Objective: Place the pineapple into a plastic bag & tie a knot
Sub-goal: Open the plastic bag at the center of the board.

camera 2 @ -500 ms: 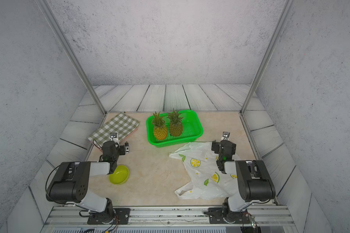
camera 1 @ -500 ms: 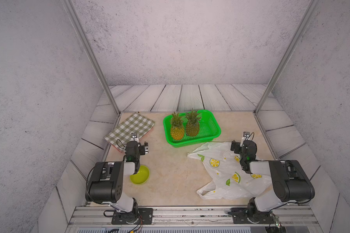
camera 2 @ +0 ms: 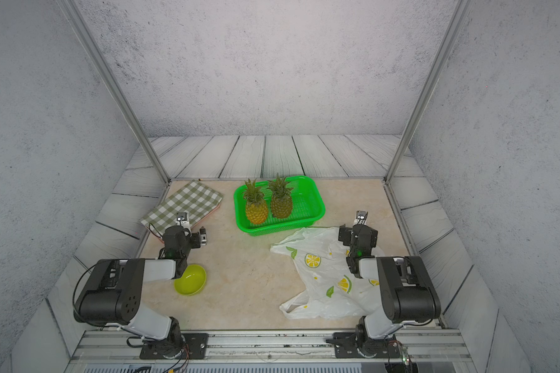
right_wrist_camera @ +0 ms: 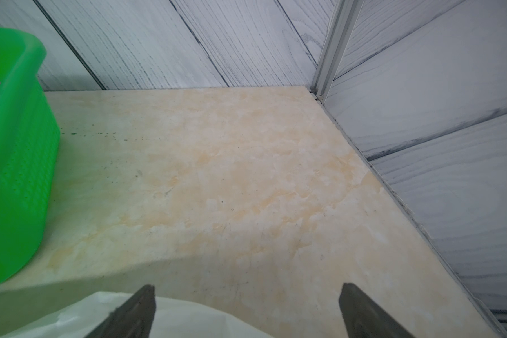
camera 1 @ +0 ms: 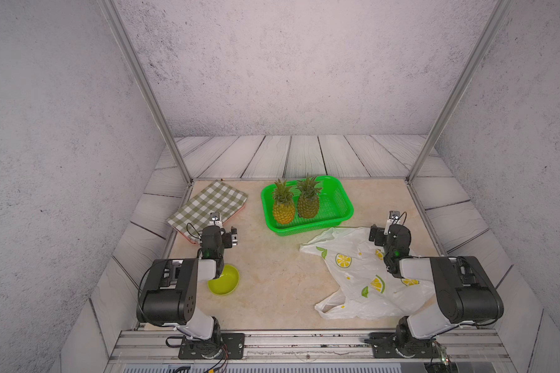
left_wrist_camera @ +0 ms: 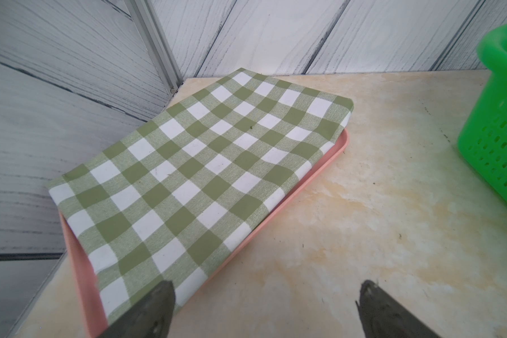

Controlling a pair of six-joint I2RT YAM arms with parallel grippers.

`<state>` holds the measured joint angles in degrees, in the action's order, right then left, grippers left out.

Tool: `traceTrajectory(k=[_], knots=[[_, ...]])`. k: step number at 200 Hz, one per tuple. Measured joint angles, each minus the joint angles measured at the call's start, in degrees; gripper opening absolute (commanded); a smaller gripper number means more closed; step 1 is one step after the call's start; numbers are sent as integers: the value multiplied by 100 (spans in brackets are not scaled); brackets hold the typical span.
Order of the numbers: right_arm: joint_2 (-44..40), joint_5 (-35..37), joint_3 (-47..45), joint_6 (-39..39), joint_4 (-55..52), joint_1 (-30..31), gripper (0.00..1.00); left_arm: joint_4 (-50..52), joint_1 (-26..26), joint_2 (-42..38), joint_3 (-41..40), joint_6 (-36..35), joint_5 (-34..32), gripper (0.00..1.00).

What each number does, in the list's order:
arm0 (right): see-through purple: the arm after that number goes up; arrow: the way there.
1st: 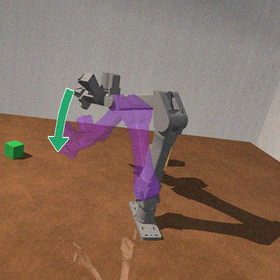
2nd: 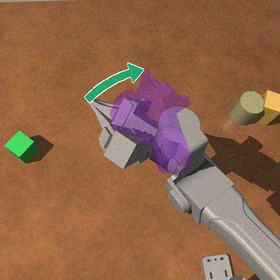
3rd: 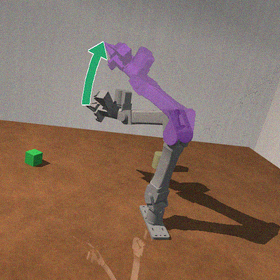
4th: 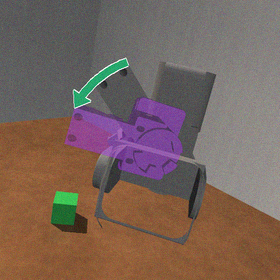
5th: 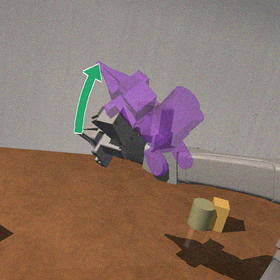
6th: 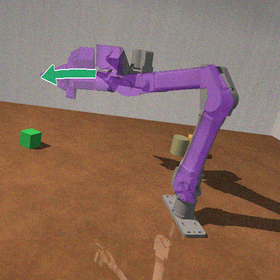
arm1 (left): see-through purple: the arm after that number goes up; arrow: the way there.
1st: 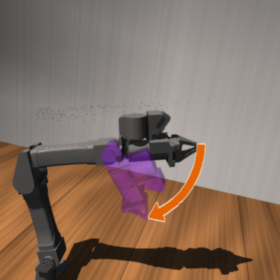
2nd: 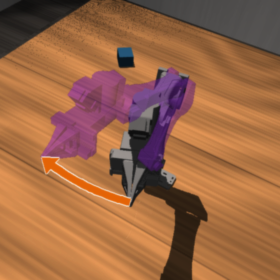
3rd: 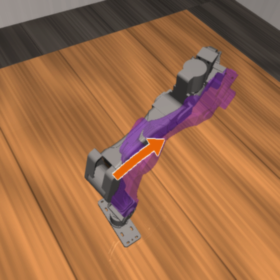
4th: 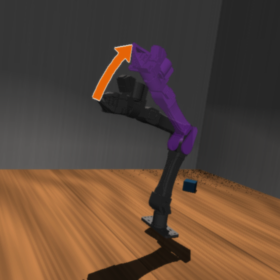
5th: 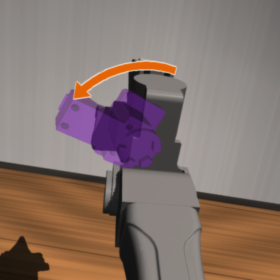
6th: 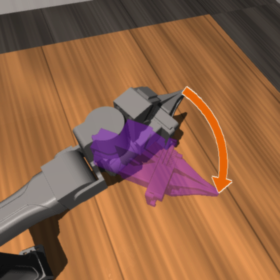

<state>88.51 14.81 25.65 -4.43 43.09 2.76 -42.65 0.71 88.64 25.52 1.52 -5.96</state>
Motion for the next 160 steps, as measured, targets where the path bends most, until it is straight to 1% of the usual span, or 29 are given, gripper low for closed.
traceTrajectory(k=[132, 160], knots=[[0, -35, 0, 0, -2, 0, 99, 4, -2, 0, 0, 2, 9, 100], [-44, -26, 31, -2, -149, 0, 99, 33, -7, -35, 0, -17, 142, 100]])
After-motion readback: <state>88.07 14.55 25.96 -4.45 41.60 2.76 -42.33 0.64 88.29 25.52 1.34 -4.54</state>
